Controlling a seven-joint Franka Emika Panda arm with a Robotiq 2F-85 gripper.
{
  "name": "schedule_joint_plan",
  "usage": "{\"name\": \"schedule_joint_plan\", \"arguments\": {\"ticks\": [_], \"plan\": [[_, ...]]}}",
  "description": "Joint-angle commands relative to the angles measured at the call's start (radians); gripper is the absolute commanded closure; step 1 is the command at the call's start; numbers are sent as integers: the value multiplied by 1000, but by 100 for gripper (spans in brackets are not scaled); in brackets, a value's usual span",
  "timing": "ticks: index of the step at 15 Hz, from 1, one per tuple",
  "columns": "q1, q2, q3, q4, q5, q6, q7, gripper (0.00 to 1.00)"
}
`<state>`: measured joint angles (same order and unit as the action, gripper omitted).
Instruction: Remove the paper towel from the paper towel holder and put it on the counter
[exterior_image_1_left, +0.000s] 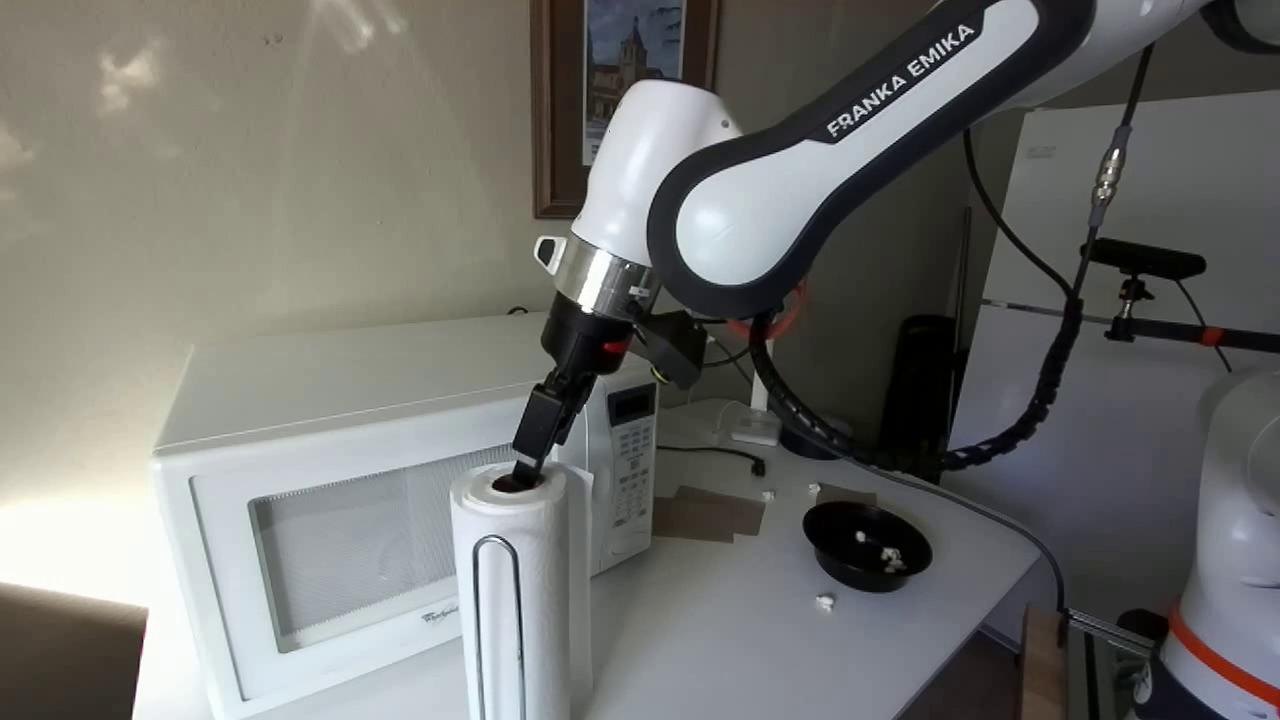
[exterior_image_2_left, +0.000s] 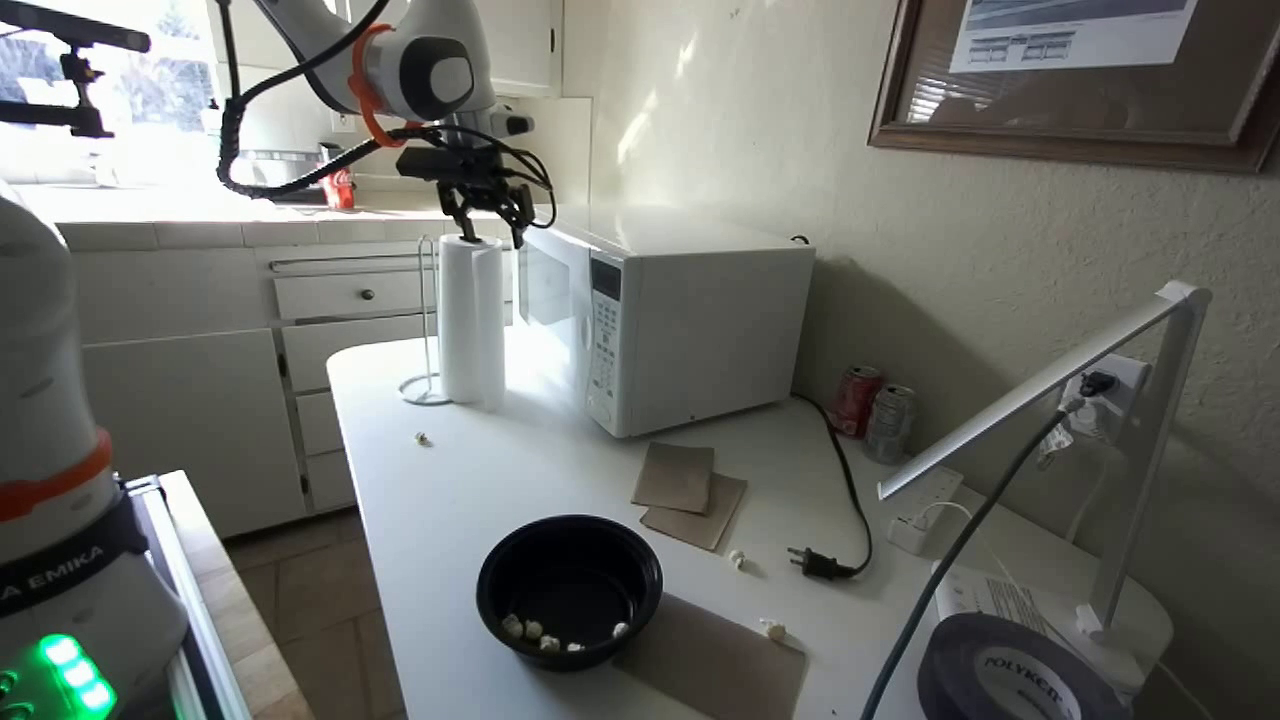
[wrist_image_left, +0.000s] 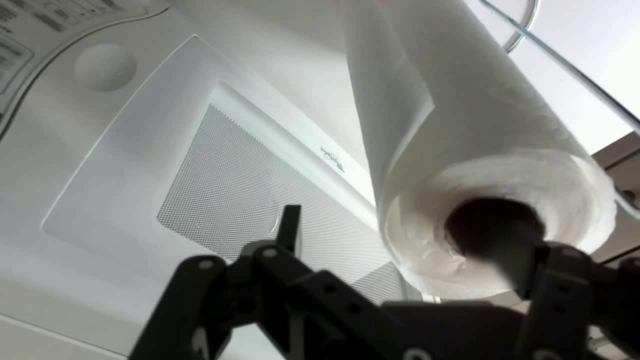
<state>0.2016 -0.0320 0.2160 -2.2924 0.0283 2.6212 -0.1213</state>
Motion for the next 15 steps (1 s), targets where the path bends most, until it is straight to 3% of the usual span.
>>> {"name": "schedule_joint_plan", "arguments": {"ticks": [1, 9, 15], "plan": [[2, 34, -4, 24, -25, 14, 2, 39], [3, 48, -3, 38, -20, 3, -4, 99], [7, 32, 2, 45, -29, -27, 9, 97]]}}
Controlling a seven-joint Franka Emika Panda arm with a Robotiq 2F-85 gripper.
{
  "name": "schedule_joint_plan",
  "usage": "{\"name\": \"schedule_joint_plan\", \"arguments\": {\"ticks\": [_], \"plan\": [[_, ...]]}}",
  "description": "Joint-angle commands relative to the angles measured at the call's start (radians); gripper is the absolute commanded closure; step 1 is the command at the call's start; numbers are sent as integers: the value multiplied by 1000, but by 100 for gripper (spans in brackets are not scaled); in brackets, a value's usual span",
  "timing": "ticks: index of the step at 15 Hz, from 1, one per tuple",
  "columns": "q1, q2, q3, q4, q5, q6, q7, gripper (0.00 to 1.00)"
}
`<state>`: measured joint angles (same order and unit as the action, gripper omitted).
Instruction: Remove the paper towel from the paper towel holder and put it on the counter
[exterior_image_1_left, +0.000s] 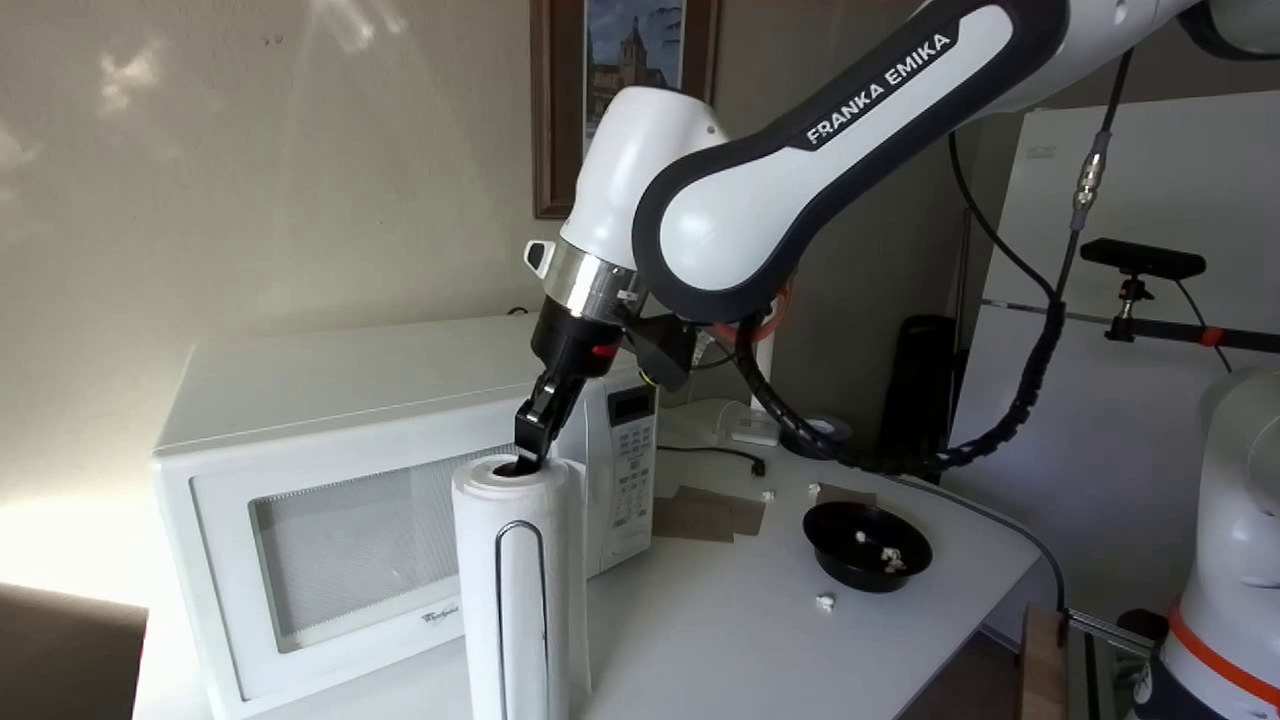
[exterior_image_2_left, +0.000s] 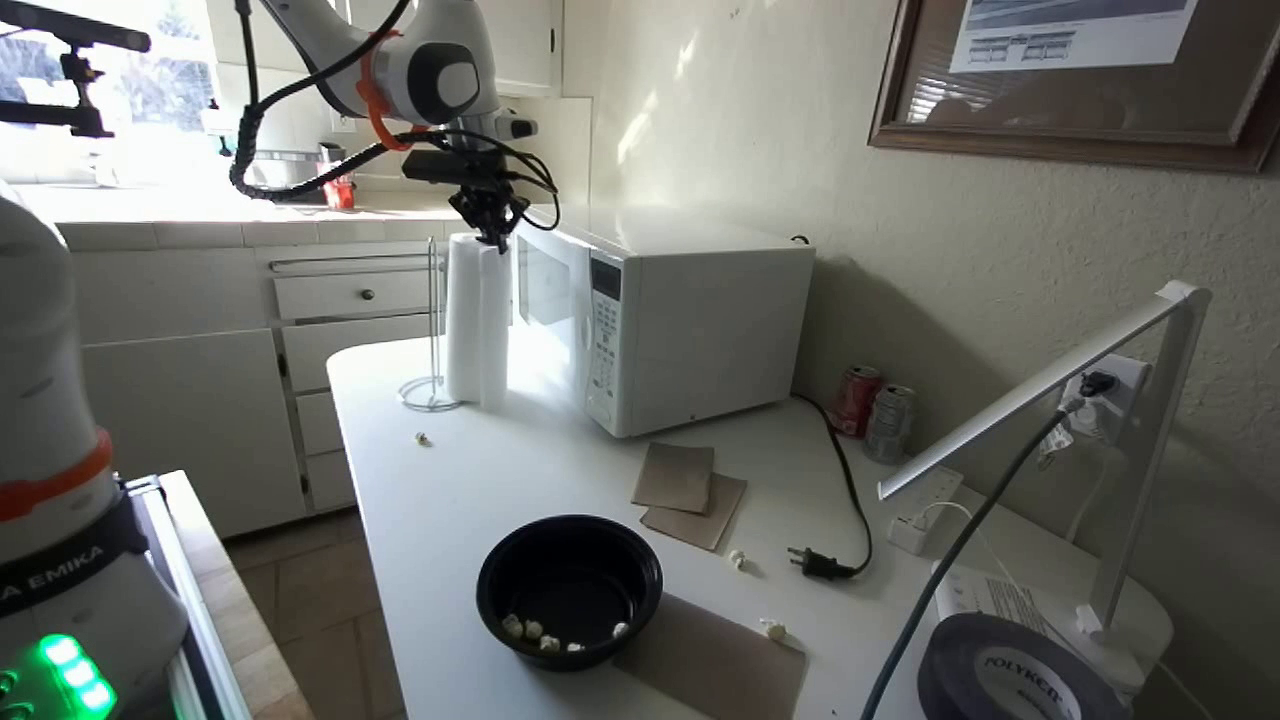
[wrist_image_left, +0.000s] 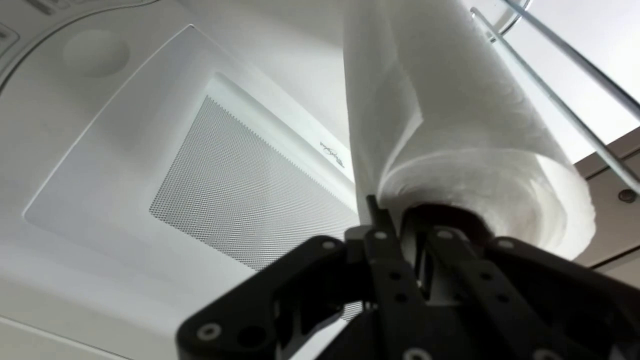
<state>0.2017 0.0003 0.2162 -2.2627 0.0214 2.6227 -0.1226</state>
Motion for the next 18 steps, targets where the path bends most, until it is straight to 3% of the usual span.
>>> {"name": "schedule_joint_plan", "arguments": {"ticks": [1, 7, 18], "plan": [[8, -6, 3, 17, -26, -35, 13, 97], [19, -67, 11, 41, -61, -115, 32, 97], [27, -228, 38, 159, -102, -367, 55, 97]]}}
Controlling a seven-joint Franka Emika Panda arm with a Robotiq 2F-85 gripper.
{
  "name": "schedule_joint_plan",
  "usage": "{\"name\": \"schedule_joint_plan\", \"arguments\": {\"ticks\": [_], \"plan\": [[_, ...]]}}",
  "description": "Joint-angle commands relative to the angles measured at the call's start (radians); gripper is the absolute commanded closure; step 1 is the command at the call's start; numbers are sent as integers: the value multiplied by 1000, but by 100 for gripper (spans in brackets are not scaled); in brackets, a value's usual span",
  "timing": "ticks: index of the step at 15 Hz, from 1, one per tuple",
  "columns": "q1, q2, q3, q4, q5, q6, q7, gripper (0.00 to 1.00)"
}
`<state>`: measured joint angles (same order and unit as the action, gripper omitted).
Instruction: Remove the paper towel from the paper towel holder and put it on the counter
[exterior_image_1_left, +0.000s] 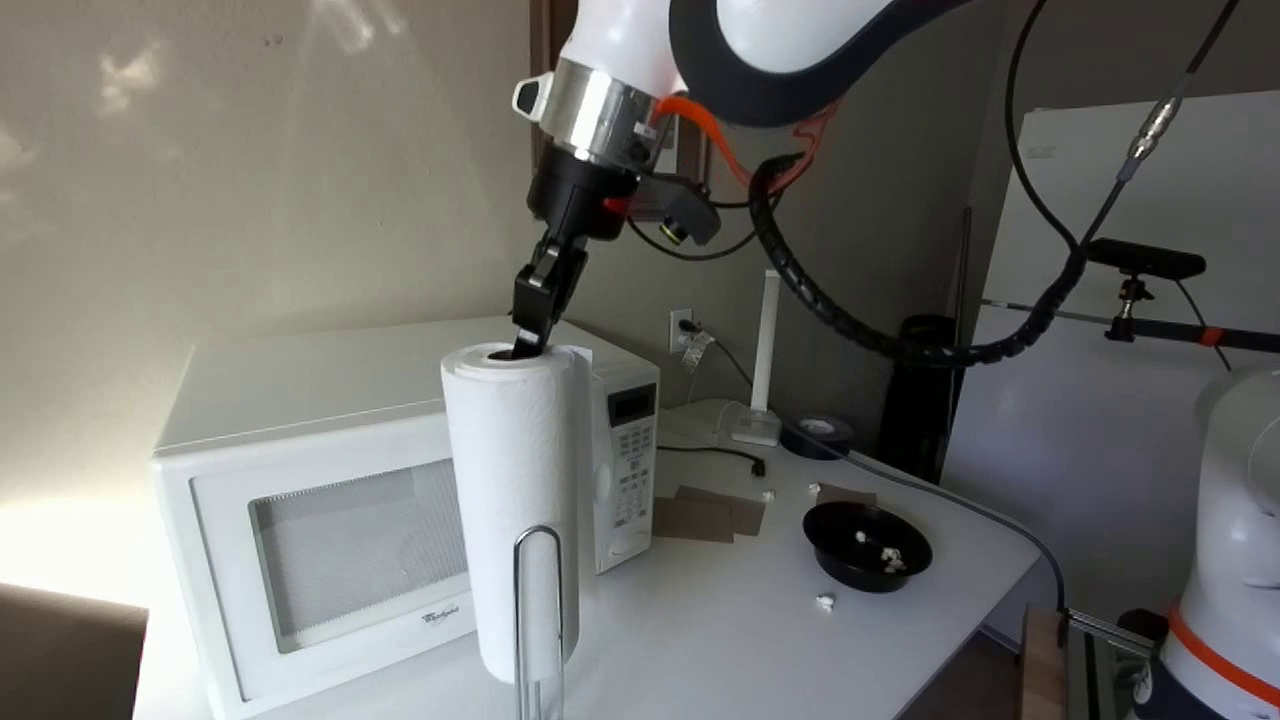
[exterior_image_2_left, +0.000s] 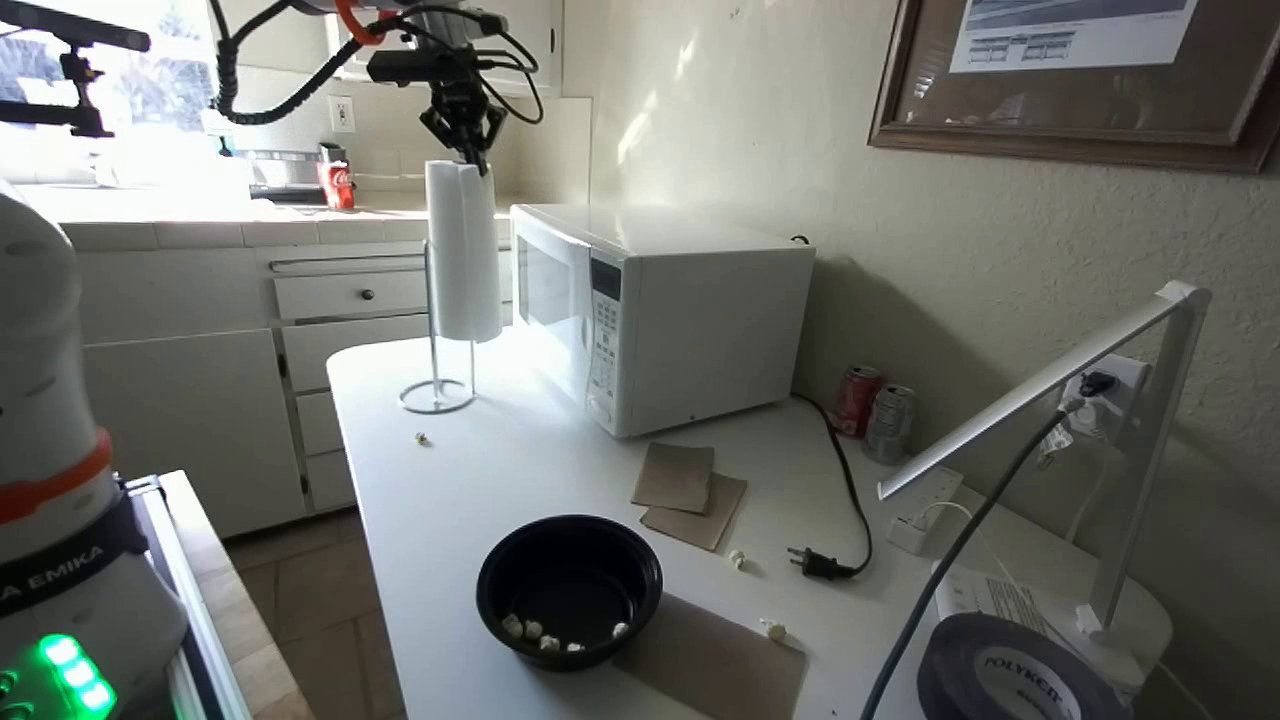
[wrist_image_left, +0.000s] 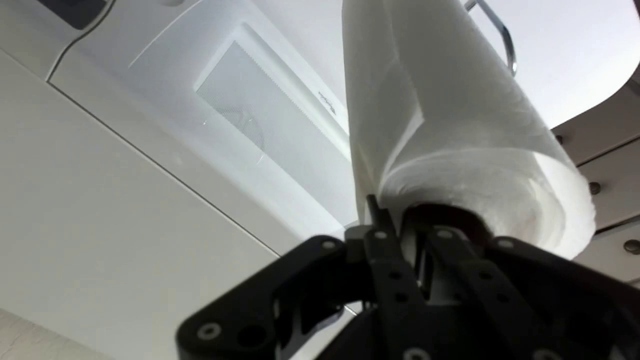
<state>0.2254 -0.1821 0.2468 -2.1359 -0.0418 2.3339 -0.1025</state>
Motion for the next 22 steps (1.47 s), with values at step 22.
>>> {"name": "schedule_joint_plan", "arguments": {"ticks": [22], "plan": [[-57, -299, -15, 110, -126, -279, 115, 97]]}}
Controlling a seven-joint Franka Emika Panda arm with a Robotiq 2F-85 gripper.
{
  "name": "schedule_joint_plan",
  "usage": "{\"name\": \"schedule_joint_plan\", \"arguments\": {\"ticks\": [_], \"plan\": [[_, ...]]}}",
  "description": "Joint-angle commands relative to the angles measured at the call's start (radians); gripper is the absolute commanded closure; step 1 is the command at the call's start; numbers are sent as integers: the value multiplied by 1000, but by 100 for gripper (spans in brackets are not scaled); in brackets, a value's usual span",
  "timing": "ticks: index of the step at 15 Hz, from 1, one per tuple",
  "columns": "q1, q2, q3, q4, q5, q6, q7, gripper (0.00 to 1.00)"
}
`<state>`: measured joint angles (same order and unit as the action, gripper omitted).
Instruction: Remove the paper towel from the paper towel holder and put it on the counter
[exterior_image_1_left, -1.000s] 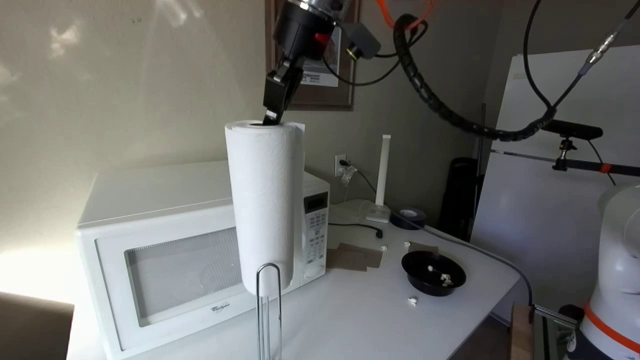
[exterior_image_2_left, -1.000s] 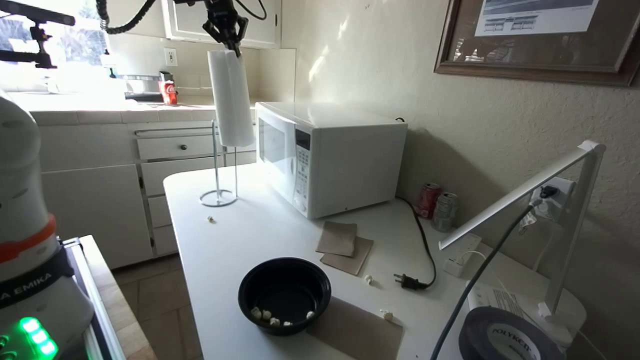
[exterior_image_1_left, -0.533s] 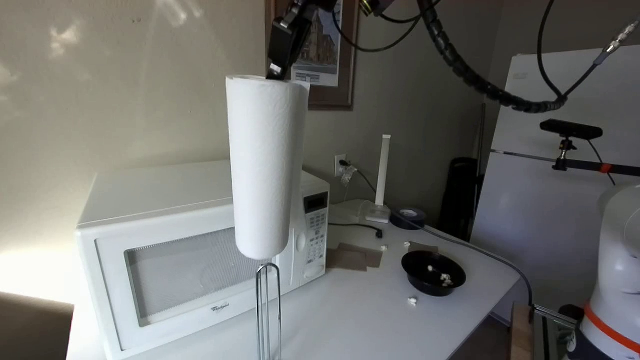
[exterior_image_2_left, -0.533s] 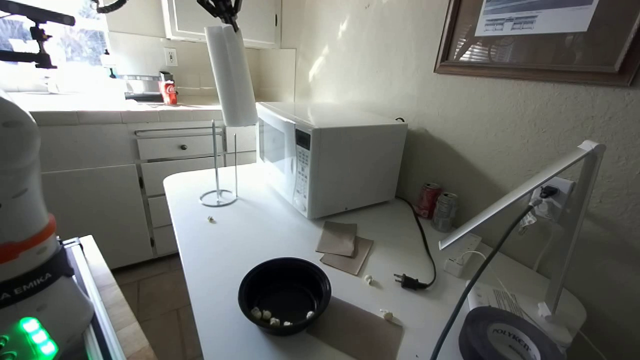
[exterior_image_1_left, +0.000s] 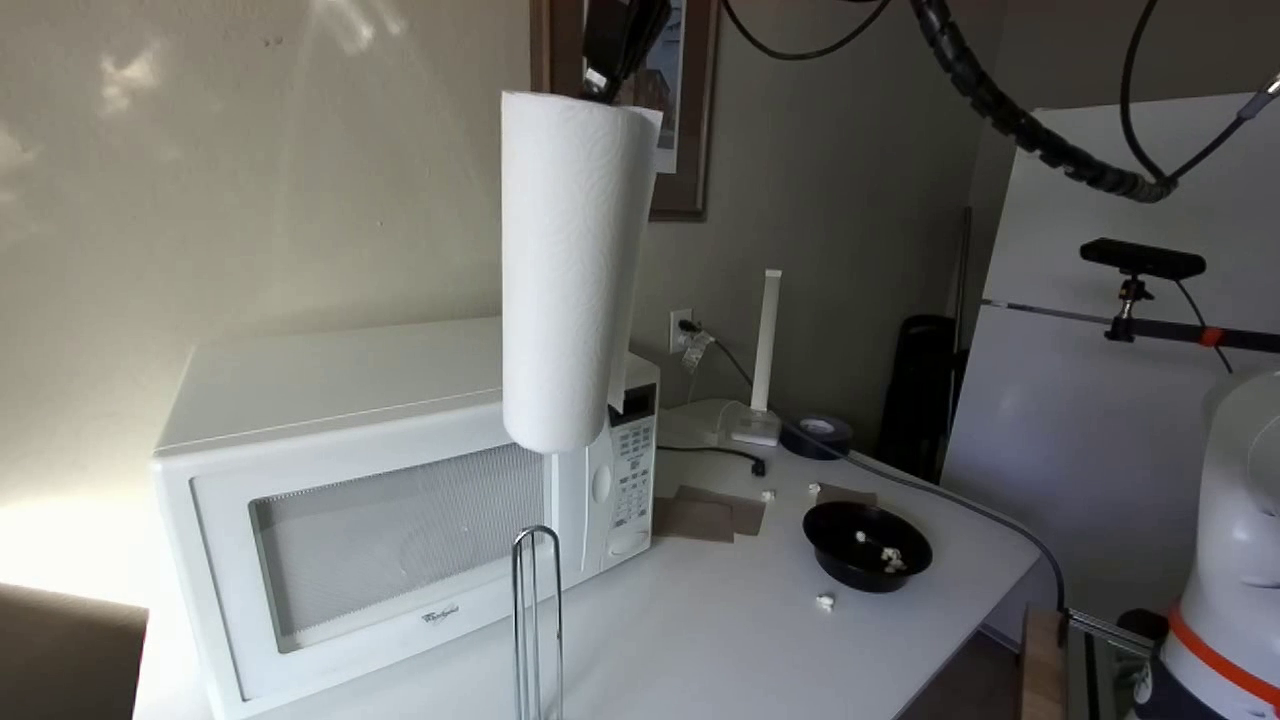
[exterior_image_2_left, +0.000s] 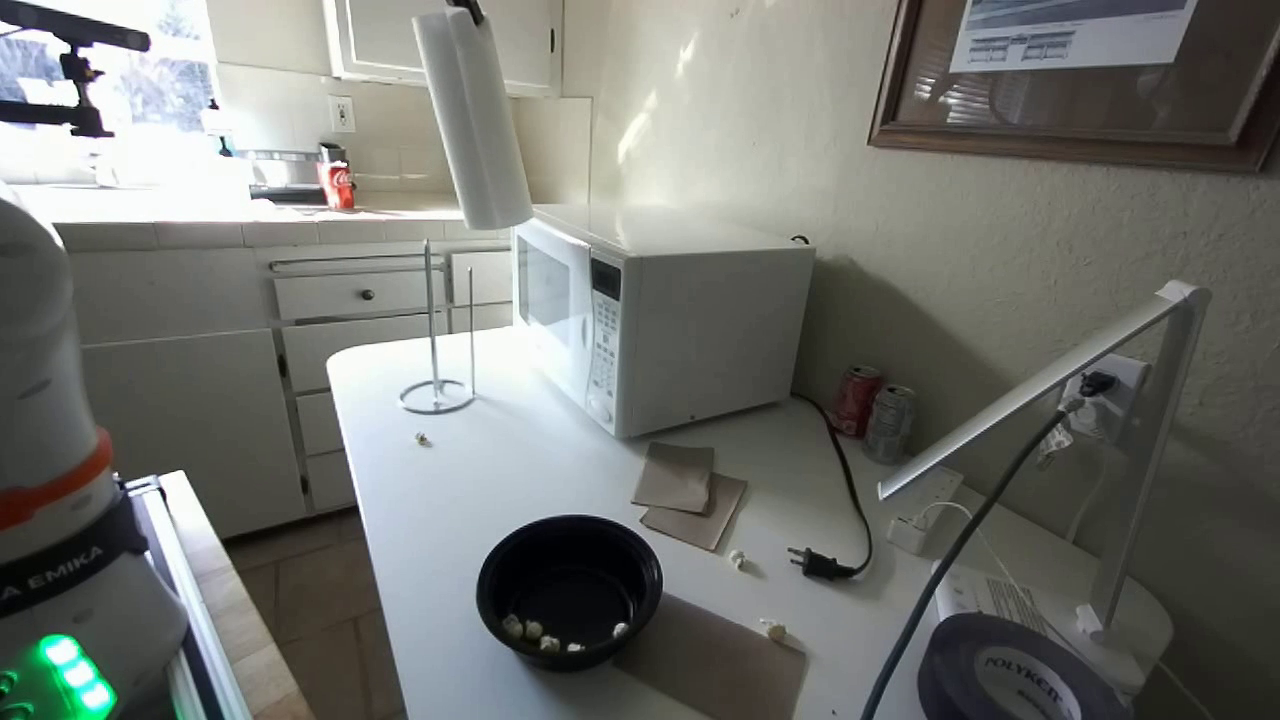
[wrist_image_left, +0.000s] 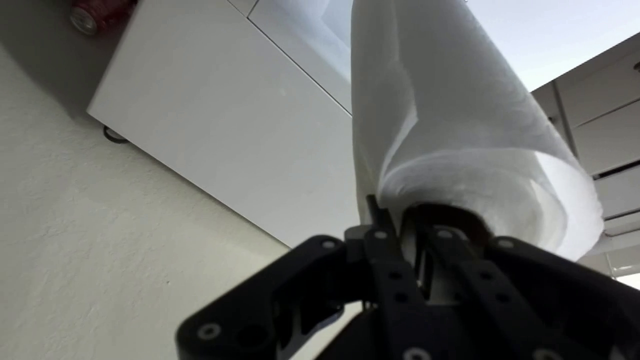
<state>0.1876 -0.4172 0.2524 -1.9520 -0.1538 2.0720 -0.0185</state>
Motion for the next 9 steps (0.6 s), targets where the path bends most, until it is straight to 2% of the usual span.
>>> {"name": "schedule_joint_plan", "arguments": {"ticks": [1, 9], "plan": [[-24, -84, -35, -104, -3, -12, 29, 97], [-29, -227, -128, -440, 53, 71, 15, 97]]}}
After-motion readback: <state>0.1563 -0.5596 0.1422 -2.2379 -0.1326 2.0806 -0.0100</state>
